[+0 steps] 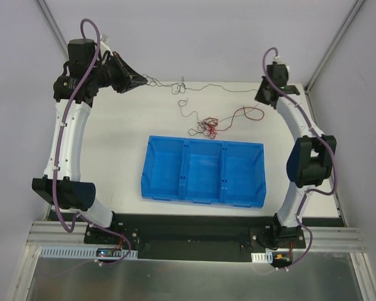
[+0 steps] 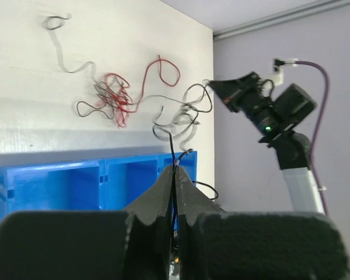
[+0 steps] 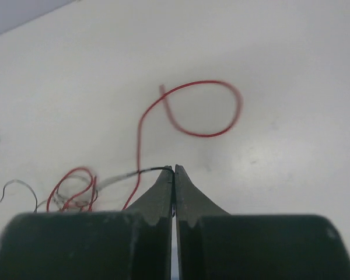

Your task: Untangle the cables

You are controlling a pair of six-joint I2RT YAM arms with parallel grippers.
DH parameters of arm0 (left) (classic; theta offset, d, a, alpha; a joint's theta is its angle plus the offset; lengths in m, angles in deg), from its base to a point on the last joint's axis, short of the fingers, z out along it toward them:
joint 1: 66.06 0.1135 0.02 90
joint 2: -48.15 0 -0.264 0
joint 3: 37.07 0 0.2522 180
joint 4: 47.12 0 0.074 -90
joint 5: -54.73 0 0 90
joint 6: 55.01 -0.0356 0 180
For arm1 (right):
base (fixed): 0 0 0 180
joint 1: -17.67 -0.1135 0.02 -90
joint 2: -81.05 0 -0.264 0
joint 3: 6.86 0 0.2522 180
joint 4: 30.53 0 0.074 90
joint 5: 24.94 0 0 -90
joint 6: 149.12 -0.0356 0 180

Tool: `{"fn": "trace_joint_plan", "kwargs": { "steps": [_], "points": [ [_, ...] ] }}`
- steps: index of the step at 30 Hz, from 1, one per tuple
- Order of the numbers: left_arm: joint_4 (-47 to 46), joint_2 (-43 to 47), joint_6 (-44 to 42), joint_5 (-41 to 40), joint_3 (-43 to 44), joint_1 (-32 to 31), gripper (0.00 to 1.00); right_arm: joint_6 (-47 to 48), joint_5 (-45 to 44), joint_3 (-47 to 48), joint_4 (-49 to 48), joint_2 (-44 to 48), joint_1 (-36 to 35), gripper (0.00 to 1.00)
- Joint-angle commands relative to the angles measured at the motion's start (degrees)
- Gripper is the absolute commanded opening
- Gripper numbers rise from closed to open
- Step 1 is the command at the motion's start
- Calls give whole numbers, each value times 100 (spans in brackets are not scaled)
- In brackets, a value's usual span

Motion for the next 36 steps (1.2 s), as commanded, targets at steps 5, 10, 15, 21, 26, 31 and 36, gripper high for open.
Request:
{"fn": "trace_joint_plan", "kwargs": {
  "steps": [5, 10, 15, 21, 26, 31, 36],
  "points": [
    [411, 353, -514, -614, 153, 36, 0, -239, -766, 1083, 1241, -164, 1010, 1],
    [666, 651, -821, -1246, 100, 36, 0, -195, -749, 1732, 1557, -410, 1608, 0],
    [771, 845, -1050, -1624, 91, 27, 0, -28, -932, 2619, 1882, -990, 1819, 0],
    [1000, 1363, -1199, -2942, -84, 36, 0, 15, -688, 3438, 2339, -1605, 1986, 0],
    [720, 1241, -858, -1637, -268, 45, 0, 122, 780, 3826, 2629, -1983, 1855, 15],
    [324, 776, -295, -229, -366, 45, 0, 41, 1386, 3326, 3227, -1739, 1451, 68],
    [166, 363, 144, 580, -409, 27, 0, 419, 1519, 3010, 3878, -1230, 915, 73]
  ]
}}
